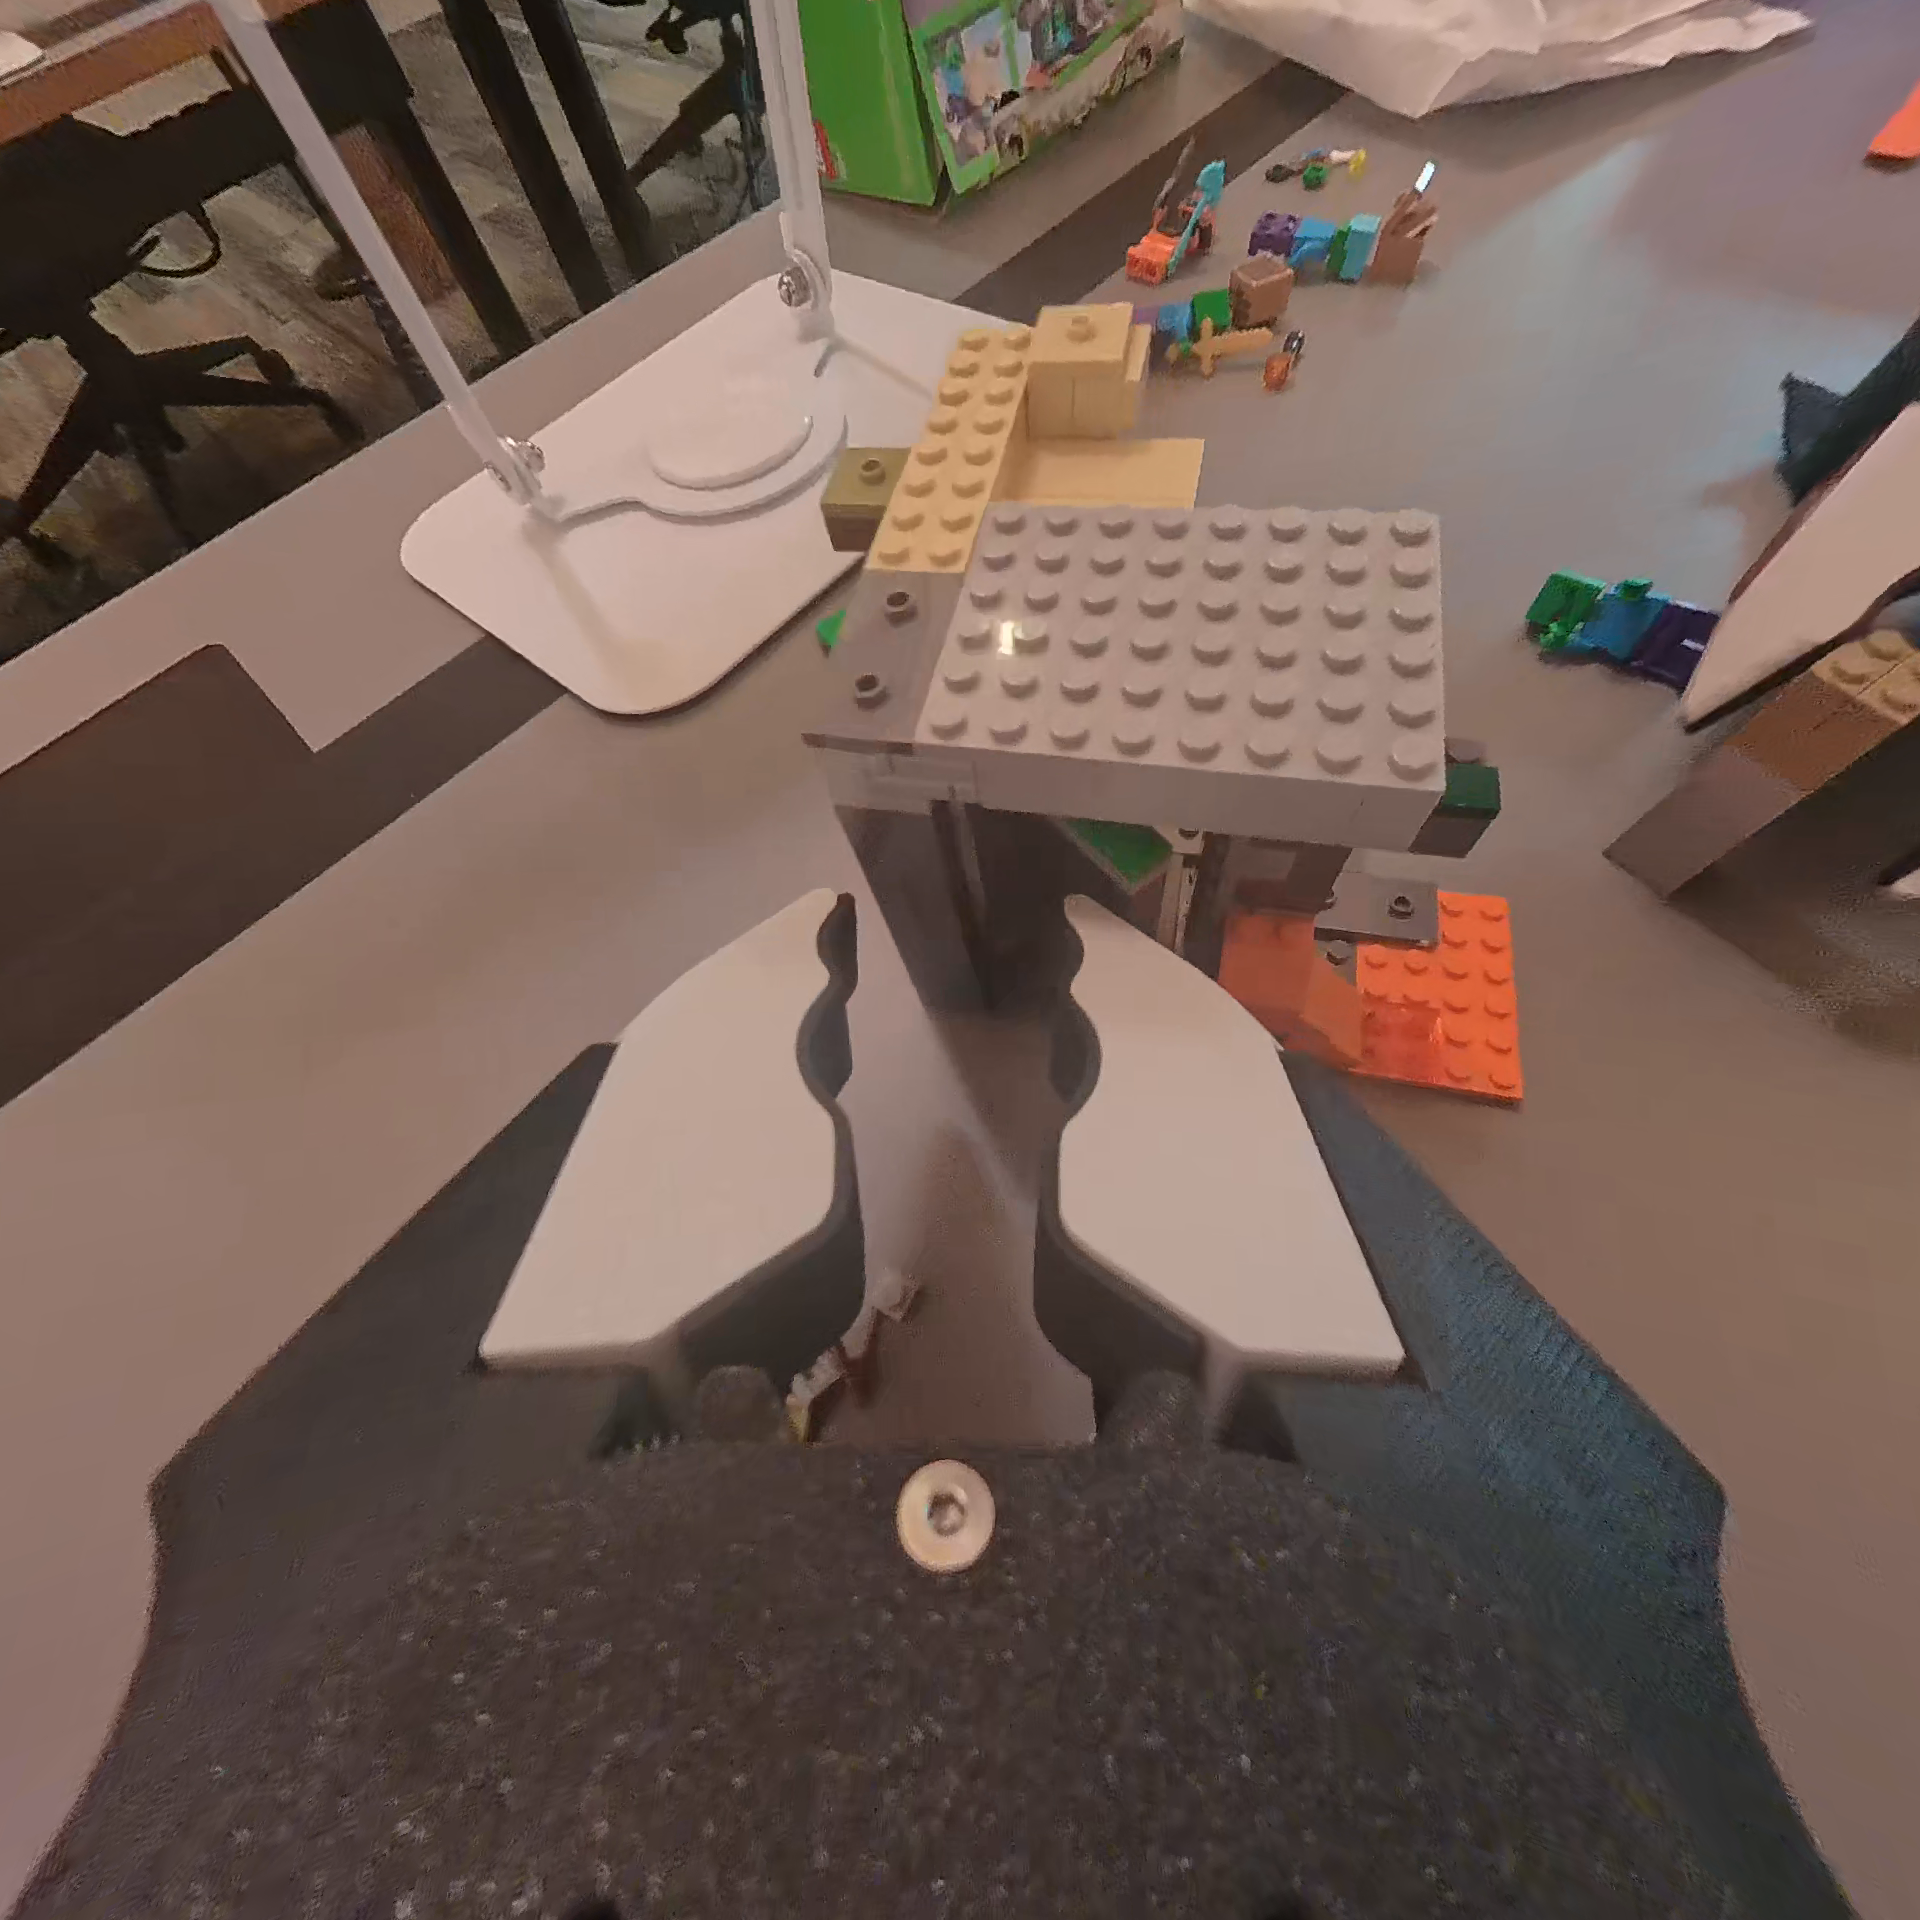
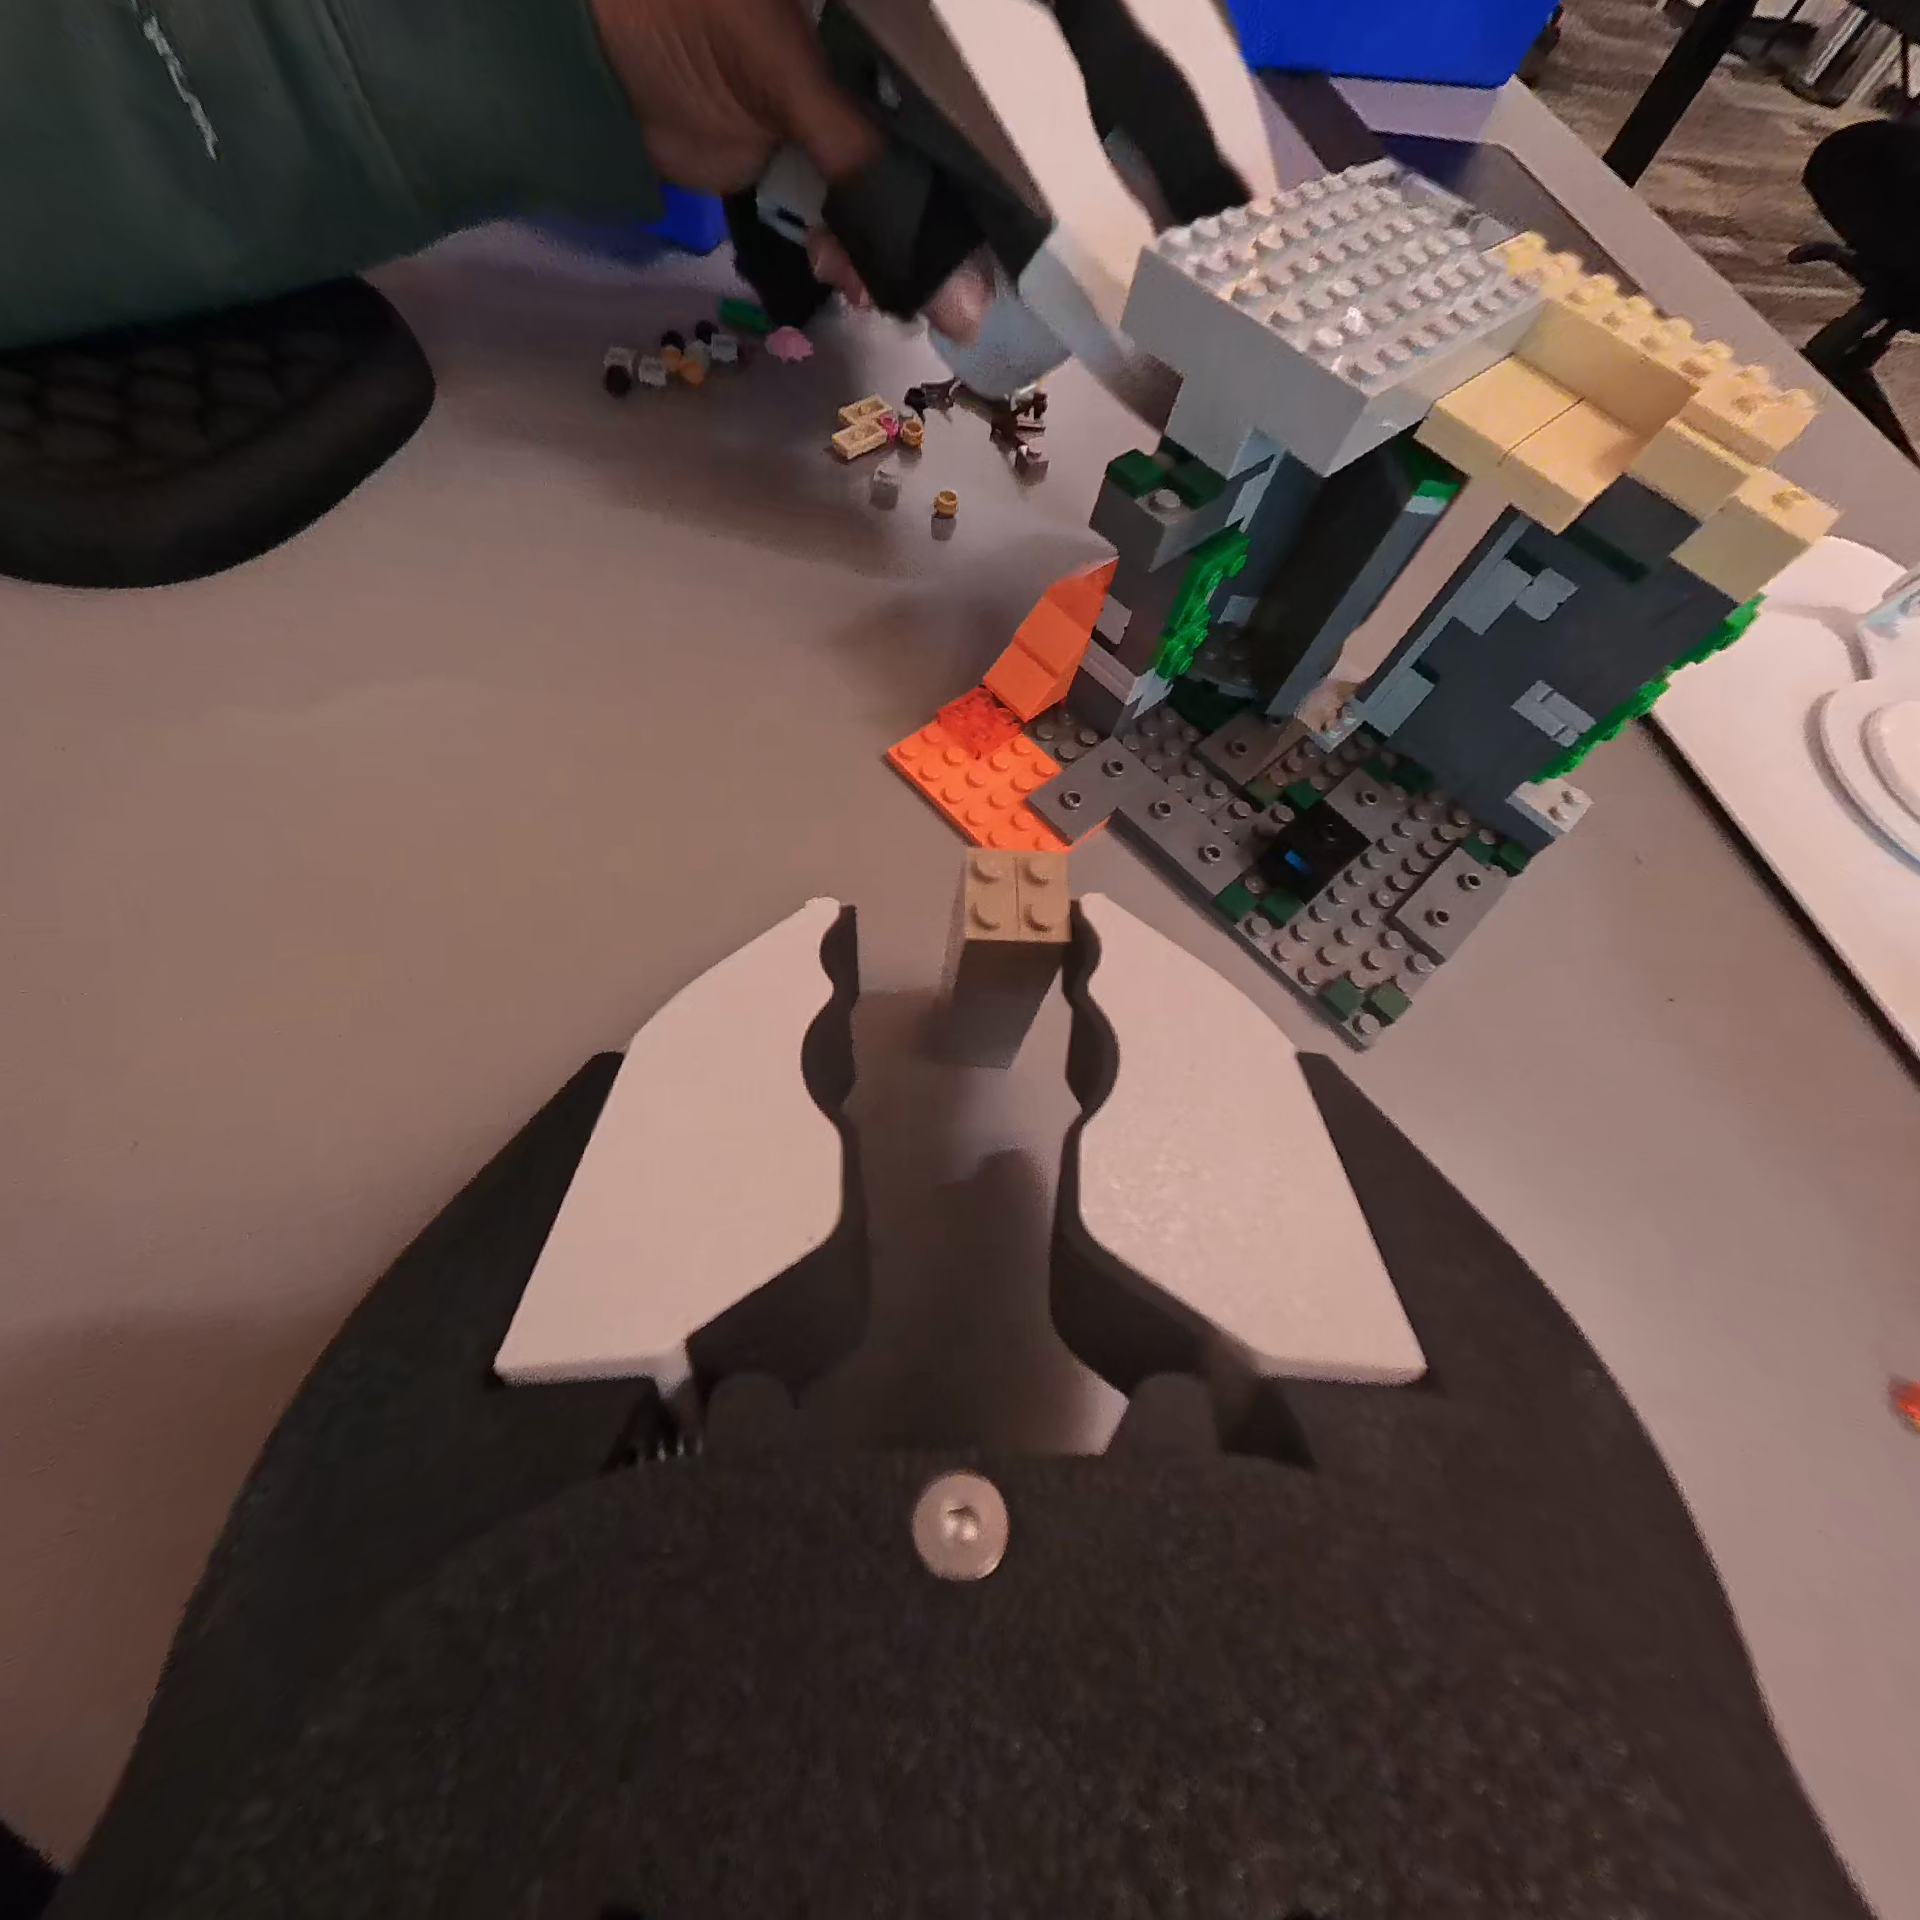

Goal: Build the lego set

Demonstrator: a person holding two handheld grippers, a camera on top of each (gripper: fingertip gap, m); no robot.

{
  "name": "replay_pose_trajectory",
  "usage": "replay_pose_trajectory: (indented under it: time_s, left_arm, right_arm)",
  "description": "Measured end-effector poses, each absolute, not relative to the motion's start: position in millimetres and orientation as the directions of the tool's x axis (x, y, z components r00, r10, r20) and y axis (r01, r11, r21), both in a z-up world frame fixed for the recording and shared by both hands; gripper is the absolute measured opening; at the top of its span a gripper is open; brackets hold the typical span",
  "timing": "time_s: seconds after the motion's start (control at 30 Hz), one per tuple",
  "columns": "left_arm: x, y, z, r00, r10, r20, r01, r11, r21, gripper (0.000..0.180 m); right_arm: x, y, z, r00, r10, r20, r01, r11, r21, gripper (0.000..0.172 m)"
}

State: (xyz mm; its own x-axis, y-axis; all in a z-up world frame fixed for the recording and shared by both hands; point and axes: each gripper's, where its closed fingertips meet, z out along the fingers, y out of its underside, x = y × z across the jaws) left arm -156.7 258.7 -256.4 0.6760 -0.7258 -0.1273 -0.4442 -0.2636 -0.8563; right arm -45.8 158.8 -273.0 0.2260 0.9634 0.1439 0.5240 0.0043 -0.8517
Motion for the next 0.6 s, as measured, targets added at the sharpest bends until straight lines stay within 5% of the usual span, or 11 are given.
replay_pose_trajectory:
  time_s: [0.23,0.37,0.6]
  left_arm:
    - [-145,260,-262,0.706,-0.693,-0.144,-0.449,-0.281,-0.848,0.050]
    - [-143,261,-263,0.729,-0.673,-0.124,-0.424,-0.302,-0.854,0.059]
    - [-147,262,-271,0.729,-0.669,-0.144,-0.452,-0.312,-0.836,0.059]
  right_arm:
    - [-43,160,-246,0.233,0.972,0.031,0.403,-0.067,-0.913,0.066]
    - [-32,179,-209,0.242,0.970,-0.036,0.303,-0.111,-0.946,0.069]
    - [-34,280,-216,0.174,0.968,0.181,0.559,0.054,-0.827,0.063]
